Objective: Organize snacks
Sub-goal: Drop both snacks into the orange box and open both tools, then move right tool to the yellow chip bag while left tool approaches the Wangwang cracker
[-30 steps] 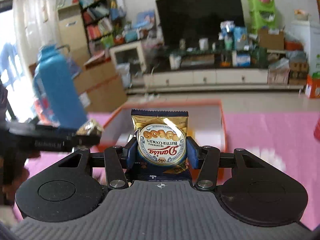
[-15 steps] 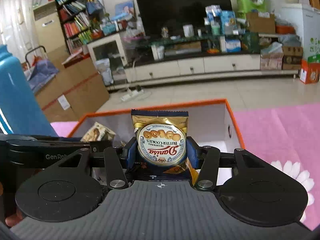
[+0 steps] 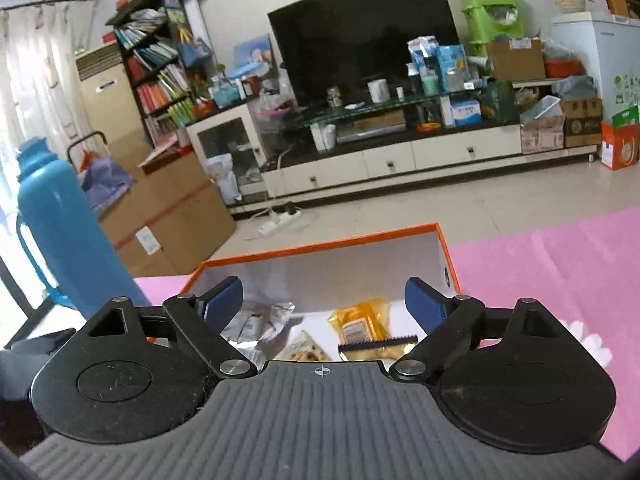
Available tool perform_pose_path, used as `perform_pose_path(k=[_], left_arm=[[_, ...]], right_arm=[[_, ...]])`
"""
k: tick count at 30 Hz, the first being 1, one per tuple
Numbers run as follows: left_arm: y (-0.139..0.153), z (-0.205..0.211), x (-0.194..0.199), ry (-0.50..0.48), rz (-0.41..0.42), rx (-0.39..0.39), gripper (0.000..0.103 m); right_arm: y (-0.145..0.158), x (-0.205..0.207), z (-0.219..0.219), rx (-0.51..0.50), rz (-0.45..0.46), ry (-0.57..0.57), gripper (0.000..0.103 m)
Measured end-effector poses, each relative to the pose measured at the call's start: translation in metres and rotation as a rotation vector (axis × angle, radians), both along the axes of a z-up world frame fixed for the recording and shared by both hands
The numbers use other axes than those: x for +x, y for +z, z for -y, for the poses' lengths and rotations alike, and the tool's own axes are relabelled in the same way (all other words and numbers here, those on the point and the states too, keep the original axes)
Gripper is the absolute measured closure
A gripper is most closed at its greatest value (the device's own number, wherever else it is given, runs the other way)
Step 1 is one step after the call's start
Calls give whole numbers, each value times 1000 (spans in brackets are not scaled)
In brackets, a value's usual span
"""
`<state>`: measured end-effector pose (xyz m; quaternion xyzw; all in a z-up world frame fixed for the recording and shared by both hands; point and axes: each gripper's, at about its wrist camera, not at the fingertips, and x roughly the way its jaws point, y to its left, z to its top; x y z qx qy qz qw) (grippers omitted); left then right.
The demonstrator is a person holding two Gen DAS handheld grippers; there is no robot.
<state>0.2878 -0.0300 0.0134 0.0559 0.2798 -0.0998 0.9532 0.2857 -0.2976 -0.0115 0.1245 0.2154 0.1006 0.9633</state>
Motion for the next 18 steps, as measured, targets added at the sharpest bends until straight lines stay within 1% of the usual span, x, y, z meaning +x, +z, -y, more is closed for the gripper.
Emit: perform_pose_path(k=[5, 8, 10, 13, 15, 18], left_arm=[[4, -4, -34, 0, -12, -9, 13], [3, -4, -56, 2, -28, -6, 12], [0, -9, -75, 6, -41, -27, 11], [-9, -18, -103, 12, -81, -68, 10], [-20, -20, -123, 18, -107, -80, 10], [-40, -19, -153, 14, -173, -105, 10]], right_arm=[[9, -41, 10, -40, 20, 14, 23], [8, -82, 22, -53, 43, -10, 19], [6, -108, 35, -46, 49, -37, 19], [-5, -151, 62, -21, 30, -91, 19], [-15, -178, 82, -9, 6, -125, 19], [-32, -211, 107, -25, -42, -158, 18]])
